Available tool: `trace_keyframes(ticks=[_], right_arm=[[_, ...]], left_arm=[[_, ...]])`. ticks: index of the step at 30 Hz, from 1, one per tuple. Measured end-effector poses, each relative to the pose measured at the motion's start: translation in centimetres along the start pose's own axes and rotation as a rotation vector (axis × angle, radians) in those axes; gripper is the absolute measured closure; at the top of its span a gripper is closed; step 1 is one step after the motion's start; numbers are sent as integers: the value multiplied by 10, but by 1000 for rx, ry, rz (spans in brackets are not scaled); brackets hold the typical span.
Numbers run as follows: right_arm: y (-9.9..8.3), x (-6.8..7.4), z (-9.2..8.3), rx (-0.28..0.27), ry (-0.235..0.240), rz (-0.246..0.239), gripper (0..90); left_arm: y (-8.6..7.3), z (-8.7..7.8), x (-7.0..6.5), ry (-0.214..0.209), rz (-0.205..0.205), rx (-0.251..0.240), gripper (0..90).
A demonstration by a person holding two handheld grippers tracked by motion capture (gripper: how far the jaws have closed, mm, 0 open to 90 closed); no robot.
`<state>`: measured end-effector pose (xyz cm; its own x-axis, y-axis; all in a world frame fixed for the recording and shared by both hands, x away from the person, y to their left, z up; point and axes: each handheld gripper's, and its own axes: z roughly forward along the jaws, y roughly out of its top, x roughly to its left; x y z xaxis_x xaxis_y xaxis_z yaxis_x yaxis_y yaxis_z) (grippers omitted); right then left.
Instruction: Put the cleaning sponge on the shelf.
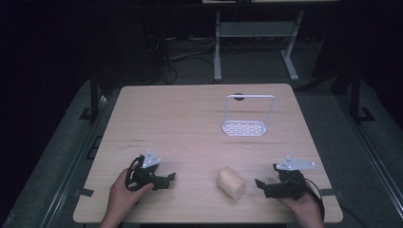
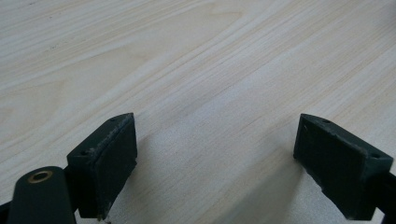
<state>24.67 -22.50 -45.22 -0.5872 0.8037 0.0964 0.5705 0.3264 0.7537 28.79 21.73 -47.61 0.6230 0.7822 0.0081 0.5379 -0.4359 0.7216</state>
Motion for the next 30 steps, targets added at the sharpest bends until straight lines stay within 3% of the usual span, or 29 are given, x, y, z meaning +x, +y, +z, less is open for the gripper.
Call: trace_keyframes(ticks=[30], right_arm=[[15, 28, 0, -24, 82, -19, 94]], left_arm=[[0, 0, 0, 0, 0, 0, 128]])
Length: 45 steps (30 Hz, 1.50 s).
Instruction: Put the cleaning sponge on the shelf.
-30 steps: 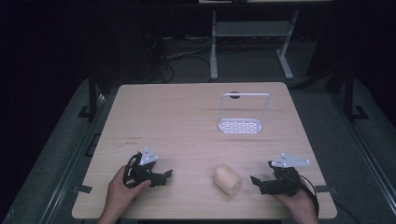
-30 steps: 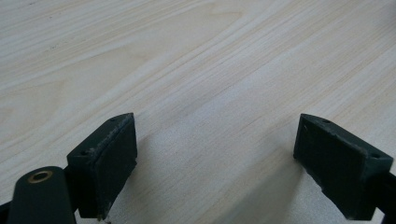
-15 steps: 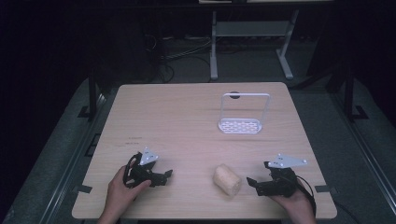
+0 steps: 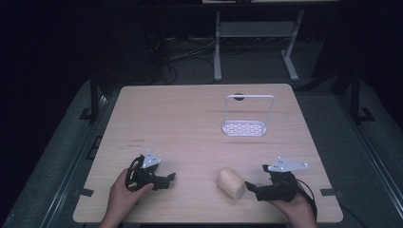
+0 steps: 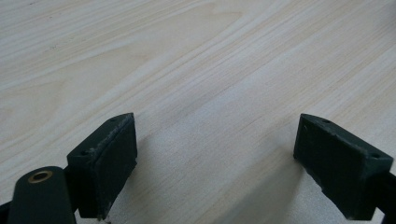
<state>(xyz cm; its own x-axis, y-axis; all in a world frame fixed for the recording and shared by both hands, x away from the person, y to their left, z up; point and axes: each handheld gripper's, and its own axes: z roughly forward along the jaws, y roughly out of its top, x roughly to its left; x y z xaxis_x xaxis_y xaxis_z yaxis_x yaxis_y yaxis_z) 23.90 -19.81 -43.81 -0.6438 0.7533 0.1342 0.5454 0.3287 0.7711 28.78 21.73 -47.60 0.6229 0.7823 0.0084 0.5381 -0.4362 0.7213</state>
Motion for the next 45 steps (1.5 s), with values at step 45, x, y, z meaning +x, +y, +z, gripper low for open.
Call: trace_keyframes(ticks=[45], right_arm=[[16, 42, 42, 34, 92, -90, 95]], left_arm=[[0, 0, 0, 0, 0, 1, 128]])
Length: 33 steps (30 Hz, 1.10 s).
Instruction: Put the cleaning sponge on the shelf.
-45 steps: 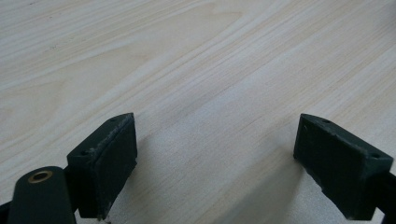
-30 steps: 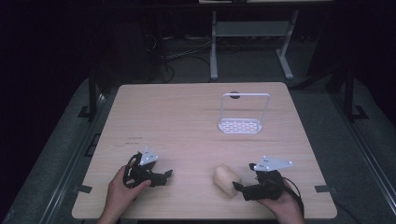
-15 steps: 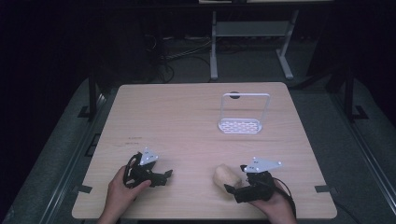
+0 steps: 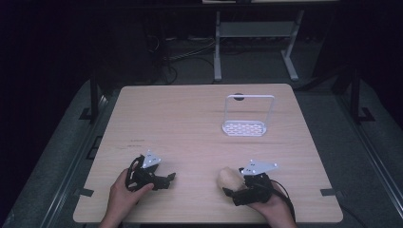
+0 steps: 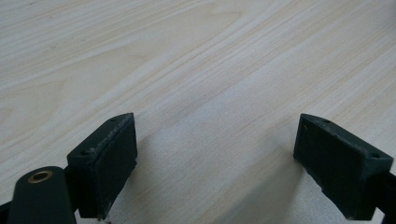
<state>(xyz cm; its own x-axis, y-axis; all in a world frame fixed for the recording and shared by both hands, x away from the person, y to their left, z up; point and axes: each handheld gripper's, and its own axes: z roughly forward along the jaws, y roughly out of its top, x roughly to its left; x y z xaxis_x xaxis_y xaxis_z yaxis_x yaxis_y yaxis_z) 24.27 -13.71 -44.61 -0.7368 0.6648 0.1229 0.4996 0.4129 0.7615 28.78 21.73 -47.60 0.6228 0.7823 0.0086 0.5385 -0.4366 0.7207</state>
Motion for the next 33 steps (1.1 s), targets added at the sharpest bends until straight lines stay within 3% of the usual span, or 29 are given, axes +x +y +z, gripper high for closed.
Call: trace_keyframes(ticks=[26, 28, 33], right_arm=[[-3, 4, 24, 60, -14, -11, 106], [-4, 3, 24, 60, -13, -18, 159], [-4, 3, 23, 58, -19, -15, 162]], left_arm=[[0, 0, 0, -1, 1, 2, 128], [0, 0, 0, -1, 0, 1, 128], [0, 0, 0, -1, 1, 1, 128]])
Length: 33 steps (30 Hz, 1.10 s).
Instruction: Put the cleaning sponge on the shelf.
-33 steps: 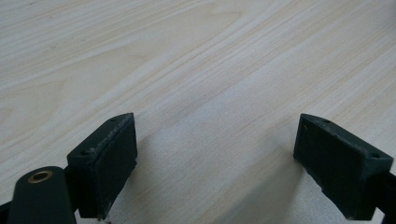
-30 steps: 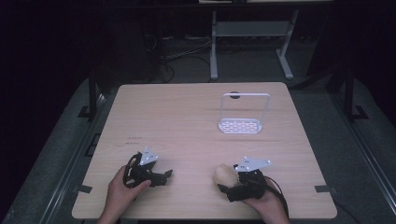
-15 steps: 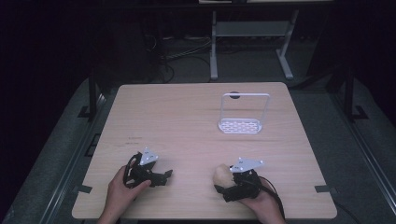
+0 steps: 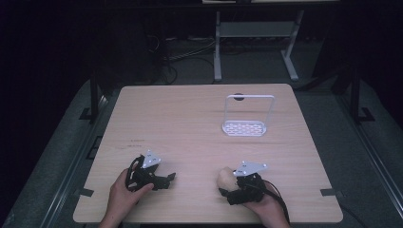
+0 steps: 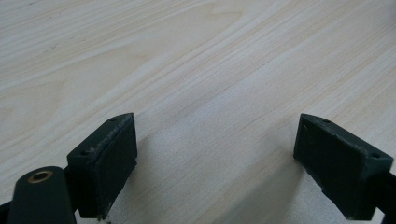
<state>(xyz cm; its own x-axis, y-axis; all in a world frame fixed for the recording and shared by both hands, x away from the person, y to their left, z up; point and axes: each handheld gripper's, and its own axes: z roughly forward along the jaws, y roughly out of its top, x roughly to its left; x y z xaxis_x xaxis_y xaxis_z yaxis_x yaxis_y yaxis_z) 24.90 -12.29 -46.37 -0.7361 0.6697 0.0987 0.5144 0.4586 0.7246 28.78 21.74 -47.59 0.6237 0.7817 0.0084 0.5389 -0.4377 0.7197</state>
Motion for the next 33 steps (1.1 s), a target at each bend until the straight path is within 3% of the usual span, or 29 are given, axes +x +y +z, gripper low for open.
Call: trace_keyframes(ticks=[6, 16, 33], right_arm=[[-1, 0, 0, 7, -2, 0, 171], [-1, -1, -1, 14, -9, -8, 261], [3, -5, -7, 21, -9, -10, 268]], left_arm=[[0, 0, 0, 0, 0, 0, 128], [0, 0, 0, 1, 0, 0, 128], [0, 0, 0, 1, 0, -1, 128]])
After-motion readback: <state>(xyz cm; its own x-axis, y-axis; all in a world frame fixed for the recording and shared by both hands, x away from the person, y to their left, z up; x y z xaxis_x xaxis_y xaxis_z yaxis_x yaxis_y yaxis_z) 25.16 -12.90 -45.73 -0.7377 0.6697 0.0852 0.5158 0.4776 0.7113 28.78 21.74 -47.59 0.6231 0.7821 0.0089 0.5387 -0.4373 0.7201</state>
